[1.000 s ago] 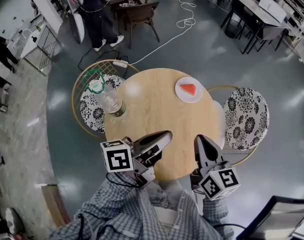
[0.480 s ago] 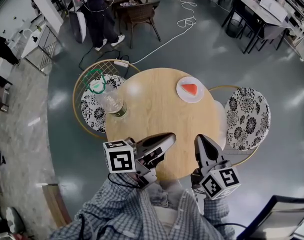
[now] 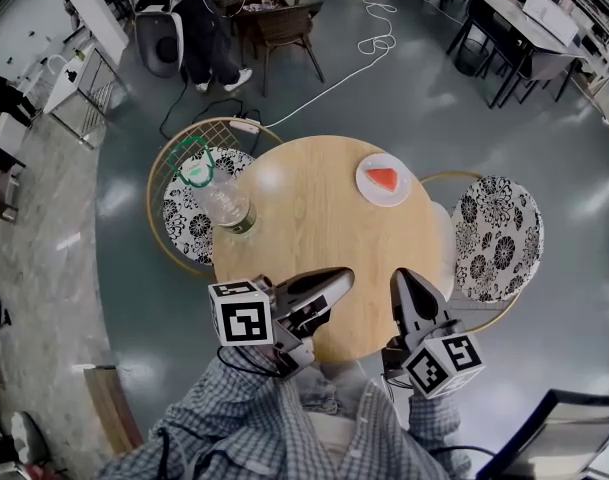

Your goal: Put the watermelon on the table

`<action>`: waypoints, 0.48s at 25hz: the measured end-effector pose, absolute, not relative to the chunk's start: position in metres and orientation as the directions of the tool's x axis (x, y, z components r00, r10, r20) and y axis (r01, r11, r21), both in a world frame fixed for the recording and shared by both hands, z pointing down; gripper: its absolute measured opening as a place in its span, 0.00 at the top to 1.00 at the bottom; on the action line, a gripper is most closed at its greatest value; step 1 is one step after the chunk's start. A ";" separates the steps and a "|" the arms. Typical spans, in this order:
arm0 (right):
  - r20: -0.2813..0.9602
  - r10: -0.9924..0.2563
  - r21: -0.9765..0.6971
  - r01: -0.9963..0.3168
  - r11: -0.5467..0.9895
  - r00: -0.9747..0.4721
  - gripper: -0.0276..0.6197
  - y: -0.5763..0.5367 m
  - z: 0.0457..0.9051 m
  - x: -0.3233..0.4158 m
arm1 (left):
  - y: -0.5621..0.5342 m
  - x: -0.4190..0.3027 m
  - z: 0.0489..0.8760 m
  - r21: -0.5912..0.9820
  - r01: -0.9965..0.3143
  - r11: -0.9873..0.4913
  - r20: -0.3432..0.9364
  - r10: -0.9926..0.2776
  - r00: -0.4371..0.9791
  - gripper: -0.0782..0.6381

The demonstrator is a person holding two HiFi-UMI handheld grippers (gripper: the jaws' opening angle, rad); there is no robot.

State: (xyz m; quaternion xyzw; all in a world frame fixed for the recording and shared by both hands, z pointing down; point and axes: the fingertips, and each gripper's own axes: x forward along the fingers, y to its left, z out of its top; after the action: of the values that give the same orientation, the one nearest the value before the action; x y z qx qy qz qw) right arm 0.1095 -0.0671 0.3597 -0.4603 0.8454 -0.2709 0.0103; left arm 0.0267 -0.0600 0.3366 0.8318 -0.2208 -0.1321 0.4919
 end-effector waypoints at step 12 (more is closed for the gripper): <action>0.240 -0.776 -0.462 -0.771 0.437 -0.584 0.95 -0.067 0.362 0.109 | -0.058 0.029 0.336 0.882 -0.215 -0.420 -0.021 -0.490 0.872 0.88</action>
State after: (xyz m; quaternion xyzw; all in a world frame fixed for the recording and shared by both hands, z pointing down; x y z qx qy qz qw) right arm 0.1089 -0.0674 0.3620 -0.4563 0.8477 -0.2705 0.0041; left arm 0.0288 -0.0577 0.3356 0.8312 -0.2119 -0.1390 0.4949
